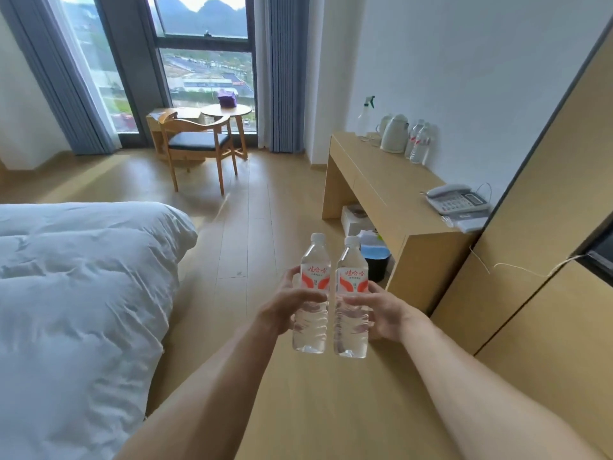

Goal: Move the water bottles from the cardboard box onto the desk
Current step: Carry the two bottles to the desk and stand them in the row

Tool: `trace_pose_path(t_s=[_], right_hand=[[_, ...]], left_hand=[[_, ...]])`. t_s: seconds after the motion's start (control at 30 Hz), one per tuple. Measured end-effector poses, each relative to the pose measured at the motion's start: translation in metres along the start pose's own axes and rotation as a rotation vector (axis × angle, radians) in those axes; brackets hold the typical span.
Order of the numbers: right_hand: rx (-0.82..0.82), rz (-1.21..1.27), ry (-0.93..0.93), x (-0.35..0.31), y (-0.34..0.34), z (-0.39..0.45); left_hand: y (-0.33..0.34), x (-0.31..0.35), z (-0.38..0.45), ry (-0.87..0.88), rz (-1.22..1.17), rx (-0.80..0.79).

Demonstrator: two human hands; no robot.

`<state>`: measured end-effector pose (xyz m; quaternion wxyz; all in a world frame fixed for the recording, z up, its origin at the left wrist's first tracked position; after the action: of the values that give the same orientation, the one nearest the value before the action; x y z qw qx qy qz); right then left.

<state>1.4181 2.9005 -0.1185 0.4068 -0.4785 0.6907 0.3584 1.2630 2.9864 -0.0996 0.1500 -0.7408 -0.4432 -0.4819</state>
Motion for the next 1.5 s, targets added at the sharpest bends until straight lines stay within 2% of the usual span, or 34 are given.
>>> trace_pose_path(t_s=[0.33,0.57,0.83,1.07,1.37,1.5], right_hand=[[0.037,0.007,-0.008,-0.050,-0.008,0.138],[-0.076,-0.012,-0.020,-0.096,-0.001,0.270],[-0.178,-0.036,-0.007,-0.179,-0.002,0.423],[-0.206,-0.047,-0.005,-0.228,-0.012,0.513],[-0.042,-0.052,-0.033,-0.280,-0.068,0.632],[0.062,-0.034,-0.054,-0.318,-0.095,0.691]], left_hand=[[-0.037,0.071,0.118,0.002,-0.014,-0.017],[-0.078,0.139,0.216,0.055,-0.032,0.087],[-0.122,0.232,0.333,0.055,-0.020,0.194],[-0.141,0.282,0.419,0.063,-0.068,0.201],[-0.137,0.347,0.573,0.083,-0.144,0.080],[-0.133,0.393,0.651,0.077,-0.153,-0.023]])
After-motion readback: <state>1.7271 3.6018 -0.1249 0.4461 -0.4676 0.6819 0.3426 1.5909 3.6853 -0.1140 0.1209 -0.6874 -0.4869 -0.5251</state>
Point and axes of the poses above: each hand's wrist, its own z-axis towards the middle knuckle, its own y-axis out of the palm, x = y × z, the point moved 9 cm from there along z, towards the middle knuckle, and after that the axes turned 6 degrees about -y, right-handed, at the moved point
